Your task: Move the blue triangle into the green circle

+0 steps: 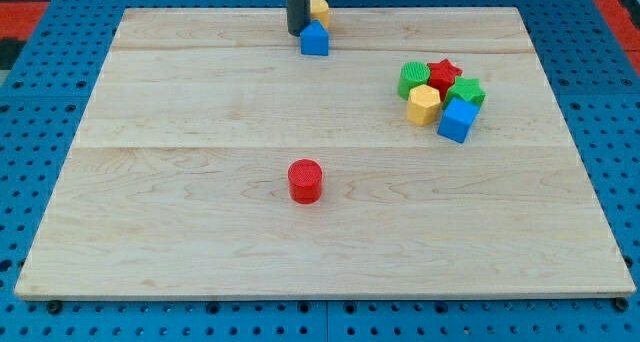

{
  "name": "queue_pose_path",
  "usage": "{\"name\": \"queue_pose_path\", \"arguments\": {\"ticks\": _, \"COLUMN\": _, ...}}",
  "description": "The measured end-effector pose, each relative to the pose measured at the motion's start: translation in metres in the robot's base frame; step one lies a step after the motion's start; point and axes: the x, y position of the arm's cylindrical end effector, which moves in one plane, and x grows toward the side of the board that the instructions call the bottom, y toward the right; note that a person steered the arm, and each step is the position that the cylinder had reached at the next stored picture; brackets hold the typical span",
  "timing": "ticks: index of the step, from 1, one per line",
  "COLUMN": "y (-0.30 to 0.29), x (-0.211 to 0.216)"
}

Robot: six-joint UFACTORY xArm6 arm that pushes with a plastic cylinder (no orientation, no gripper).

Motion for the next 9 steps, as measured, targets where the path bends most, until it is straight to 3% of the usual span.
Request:
{"name": "queue_pose_path", "arguments": {"ticks": 2, "y": 0.044, "x": -0.009}}
{"name": "queue_pose_path", "arguments": {"ticks": 4, "y": 0.009, "x": 0.002}}
{"name": "queue_pose_path", "arguments": {"ticks": 5, "y": 0.034, "x": 0.011}}
{"name": "queue_pose_path", "arguments": {"ticks": 6, "y": 0.028, "x": 0.051}}
{"name": "queue_pose_path", "arguments": {"ticks": 8, "y": 0.117, "x": 0.064}}
{"name": "queue_pose_path", "arguments": {"ticks": 9, "y": 0.090, "x": 0.060}}
